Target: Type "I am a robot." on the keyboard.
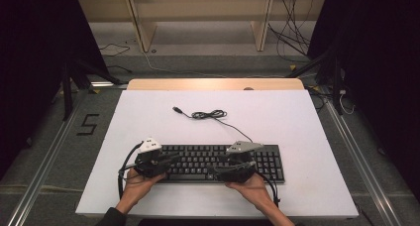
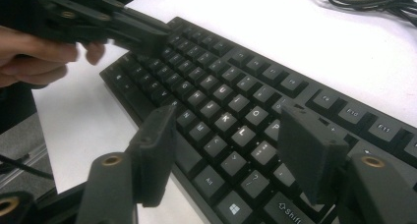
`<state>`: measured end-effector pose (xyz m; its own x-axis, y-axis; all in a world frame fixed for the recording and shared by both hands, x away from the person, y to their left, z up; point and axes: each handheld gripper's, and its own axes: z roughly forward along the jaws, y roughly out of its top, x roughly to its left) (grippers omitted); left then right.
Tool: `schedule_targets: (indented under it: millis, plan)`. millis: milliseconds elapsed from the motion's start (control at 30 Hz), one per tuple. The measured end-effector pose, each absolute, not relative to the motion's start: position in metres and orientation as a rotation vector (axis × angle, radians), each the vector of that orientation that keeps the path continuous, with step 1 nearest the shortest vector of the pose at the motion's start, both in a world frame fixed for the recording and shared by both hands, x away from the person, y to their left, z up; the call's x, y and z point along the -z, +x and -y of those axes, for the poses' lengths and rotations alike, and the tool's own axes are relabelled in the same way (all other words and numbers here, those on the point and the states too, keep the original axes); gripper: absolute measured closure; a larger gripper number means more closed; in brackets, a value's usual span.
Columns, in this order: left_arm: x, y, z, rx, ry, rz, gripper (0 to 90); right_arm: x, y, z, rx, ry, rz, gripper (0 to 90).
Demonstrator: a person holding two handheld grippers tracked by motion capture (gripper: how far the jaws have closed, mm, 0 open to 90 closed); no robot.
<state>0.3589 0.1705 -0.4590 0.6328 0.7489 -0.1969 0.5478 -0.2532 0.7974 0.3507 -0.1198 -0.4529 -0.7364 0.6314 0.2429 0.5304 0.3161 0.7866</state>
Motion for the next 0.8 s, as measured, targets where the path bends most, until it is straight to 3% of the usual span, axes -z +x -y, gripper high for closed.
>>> schedule_targets:
  millis: [167, 800]
  plan:
    - [0.462, 0.368, -0.163, -0.265, 1.962, -1.030, 88.8, 0.452, 0.348, 0.120, -1.417, 1.077, -2.449, 37.6]
    - [0.474, 0.384, -0.148, -0.240, 2.044, -1.068, 88.9, 0.449, 0.341, 0.123, -1.436, 1.064, -2.441, 36.7]
